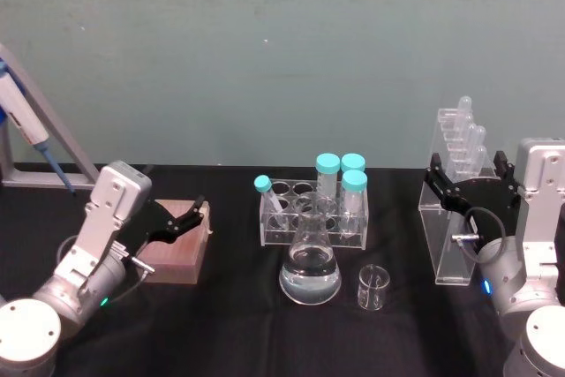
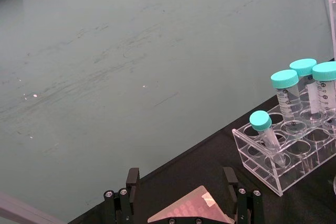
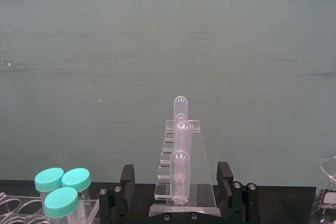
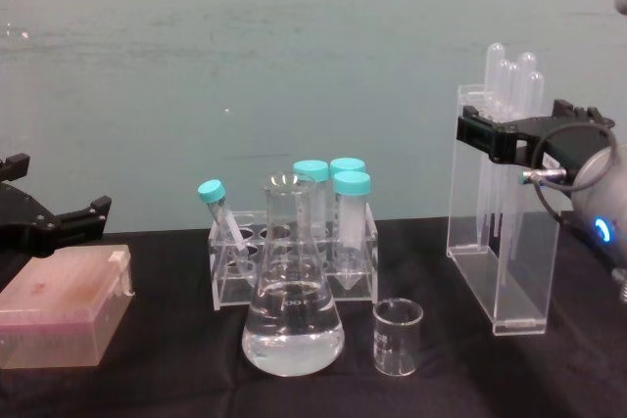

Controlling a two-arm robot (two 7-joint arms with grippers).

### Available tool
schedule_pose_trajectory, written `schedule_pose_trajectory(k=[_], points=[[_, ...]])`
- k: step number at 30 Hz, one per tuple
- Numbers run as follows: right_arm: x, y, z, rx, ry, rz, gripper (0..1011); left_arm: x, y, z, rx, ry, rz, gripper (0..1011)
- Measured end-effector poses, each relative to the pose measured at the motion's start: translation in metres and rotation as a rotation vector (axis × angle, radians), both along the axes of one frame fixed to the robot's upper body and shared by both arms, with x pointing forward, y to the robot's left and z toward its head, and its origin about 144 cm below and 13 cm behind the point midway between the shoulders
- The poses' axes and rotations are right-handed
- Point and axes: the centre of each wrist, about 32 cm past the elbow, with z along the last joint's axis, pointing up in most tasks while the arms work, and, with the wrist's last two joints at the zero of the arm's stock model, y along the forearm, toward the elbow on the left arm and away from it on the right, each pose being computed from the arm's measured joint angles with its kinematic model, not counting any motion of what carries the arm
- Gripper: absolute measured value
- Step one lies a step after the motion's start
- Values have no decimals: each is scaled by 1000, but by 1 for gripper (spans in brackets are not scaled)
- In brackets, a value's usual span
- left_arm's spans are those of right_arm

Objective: Place the experimental apparatus aside using one hand.

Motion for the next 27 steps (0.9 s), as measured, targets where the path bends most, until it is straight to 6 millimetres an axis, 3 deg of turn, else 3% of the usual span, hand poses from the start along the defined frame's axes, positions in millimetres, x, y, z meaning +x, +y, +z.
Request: schedule_pose_trajectory(k=[27], points=[[1, 0, 0, 12, 4, 8, 1000, 0, 0, 0, 0, 0, 0, 1000]])
